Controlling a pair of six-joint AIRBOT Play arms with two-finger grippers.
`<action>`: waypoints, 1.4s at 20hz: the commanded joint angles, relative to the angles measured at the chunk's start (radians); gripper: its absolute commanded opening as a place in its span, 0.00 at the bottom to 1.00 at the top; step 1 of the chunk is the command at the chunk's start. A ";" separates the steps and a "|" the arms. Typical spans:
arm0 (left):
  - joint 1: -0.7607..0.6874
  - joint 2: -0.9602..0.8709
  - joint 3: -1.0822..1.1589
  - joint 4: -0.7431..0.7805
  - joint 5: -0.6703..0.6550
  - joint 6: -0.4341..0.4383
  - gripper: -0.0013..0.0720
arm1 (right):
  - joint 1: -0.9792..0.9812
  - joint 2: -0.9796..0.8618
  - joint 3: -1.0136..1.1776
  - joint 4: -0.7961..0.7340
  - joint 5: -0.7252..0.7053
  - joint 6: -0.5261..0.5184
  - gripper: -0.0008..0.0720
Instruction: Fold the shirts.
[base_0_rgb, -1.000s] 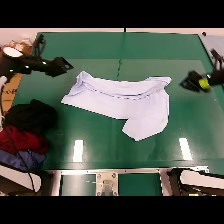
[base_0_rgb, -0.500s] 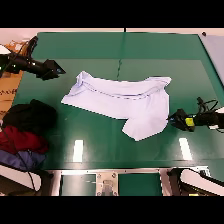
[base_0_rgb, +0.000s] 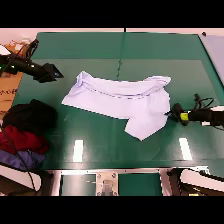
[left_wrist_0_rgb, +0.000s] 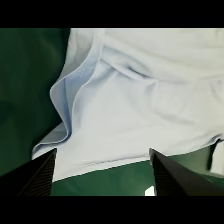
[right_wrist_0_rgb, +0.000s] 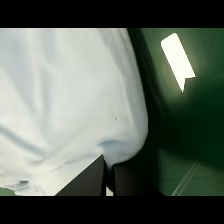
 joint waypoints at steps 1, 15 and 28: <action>0.000 0.000 0.001 0.137 -0.071 -0.068 0.91 | -0.084 -0.008 0.169 -0.227 0.077 0.105 0.04; -0.240 0.087 -0.605 0.020 0.106 -0.237 0.91 | -0.116 -0.082 0.284 -0.276 0.115 0.059 0.04; -0.272 0.346 -0.657 0.097 0.231 -0.257 0.05 | -0.011 -0.062 0.287 -0.212 0.266 0.146 0.03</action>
